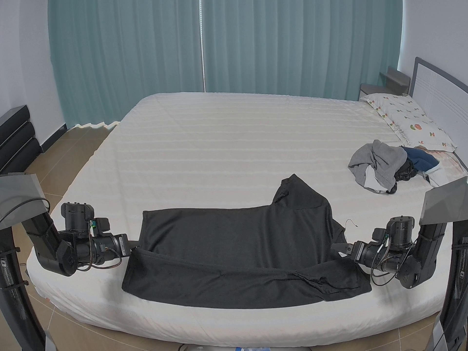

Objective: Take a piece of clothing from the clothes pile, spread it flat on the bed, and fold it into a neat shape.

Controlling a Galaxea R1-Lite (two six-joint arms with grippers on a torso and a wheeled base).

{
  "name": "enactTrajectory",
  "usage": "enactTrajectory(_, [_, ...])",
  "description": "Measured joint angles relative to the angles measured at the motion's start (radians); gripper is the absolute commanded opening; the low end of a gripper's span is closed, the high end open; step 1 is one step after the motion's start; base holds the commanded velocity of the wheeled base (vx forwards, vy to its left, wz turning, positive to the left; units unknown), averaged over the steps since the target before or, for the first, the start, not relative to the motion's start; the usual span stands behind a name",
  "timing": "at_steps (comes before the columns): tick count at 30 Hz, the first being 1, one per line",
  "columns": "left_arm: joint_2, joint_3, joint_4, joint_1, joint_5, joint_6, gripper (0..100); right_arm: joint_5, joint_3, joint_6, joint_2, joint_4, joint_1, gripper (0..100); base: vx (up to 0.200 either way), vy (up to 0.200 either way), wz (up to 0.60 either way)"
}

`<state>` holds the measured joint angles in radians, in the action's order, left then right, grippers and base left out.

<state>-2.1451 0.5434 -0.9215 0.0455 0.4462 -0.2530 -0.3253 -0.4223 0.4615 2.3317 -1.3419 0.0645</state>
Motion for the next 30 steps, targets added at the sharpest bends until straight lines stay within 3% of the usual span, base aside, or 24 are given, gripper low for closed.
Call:
enactTrajectory(9, [0.002, -0.003, 0.001, 0.002, 0.000, 0.000, 0, -0.033, 0.040, -0.008, 0.034, -0.052, -0.007, 100, 0.000, 0.000, 0.00])
enactTrajectory(10, [0.002, -0.004, 0.000, 0.004, 0.000, 0.000, 0, -0.034, 0.044, -0.009, 0.037, -0.060, -0.009, 0, 0.000, 0.000, 0.00])
enactTrajectory(30, [0.009, -0.019, -0.004, 0.011, 0.001, 0.000, 0, -0.068, 0.136, 0.008, 0.066, -0.211, -0.044, 0, 0.000, 0.000, 0.00])
